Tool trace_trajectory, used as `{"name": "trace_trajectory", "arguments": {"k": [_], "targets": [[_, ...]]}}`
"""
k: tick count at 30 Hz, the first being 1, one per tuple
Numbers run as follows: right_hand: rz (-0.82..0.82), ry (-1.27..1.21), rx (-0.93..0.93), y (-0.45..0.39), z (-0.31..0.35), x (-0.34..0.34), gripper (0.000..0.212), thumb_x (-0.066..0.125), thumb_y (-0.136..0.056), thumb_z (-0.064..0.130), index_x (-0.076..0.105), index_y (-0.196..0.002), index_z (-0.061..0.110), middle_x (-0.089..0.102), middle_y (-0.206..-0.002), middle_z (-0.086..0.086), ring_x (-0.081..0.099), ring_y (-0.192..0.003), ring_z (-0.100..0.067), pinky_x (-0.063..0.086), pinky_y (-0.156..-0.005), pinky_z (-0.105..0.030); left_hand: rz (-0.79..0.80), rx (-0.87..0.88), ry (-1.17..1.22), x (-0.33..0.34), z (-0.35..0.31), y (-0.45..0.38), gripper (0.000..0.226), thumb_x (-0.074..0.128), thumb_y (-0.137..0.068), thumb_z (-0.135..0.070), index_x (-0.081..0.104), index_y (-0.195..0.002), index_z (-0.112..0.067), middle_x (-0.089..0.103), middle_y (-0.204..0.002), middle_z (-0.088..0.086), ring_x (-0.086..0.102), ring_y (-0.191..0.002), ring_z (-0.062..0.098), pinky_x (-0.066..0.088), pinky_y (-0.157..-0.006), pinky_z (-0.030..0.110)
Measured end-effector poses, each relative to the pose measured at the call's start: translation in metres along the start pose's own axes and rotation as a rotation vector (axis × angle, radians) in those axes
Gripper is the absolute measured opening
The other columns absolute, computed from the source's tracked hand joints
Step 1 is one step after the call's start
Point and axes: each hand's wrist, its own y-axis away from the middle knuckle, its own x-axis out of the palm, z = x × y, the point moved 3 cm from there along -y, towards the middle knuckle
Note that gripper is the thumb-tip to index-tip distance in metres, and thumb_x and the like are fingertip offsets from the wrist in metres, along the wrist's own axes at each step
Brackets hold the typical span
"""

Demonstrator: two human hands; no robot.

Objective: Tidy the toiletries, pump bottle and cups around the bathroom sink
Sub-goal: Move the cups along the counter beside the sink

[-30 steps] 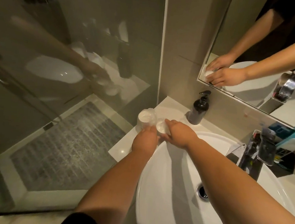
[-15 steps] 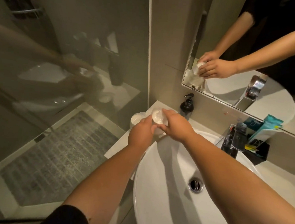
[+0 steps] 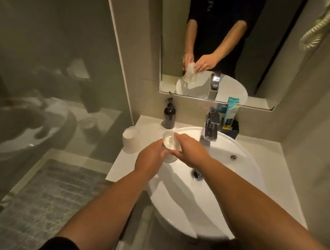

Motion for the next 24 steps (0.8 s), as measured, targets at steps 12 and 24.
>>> {"name": "trace_trajectory", "arguments": {"k": [12, 24], "targets": [[-0.137, -0.071, 0.384, 0.123, -0.065, -0.030, 0.052, 0.066, -0.087, 0.037, 0.050, -0.133, 0.018, 0.060, -0.131, -0.008, 0.058, -0.113, -0.027, 0.042, -0.088, -0.030, 0.226, 0.311, 0.076, 0.077, -0.085, 0.030, 0.030, 0.046, -0.097, -0.039, 0.057, -0.124, -0.029, 0.066, -0.118, -0.005, 0.061, -0.102, 0.019, 0.043, -0.080, 0.026], [-0.320, -0.077, 0.518, 0.120, -0.234, -0.109, 0.051, 0.062, -0.086, 0.034, 0.050, -0.133, 0.018, 0.059, -0.130, -0.008, 0.055, -0.118, -0.026, 0.043, -0.096, -0.033, 0.309, 0.477, 0.090, 0.180, -0.222, -0.065, 0.032, 0.045, -0.097, -0.041, 0.055, -0.123, -0.026, 0.067, -0.113, -0.001, 0.062, -0.099, 0.025, 0.048, -0.079, 0.036]]}}
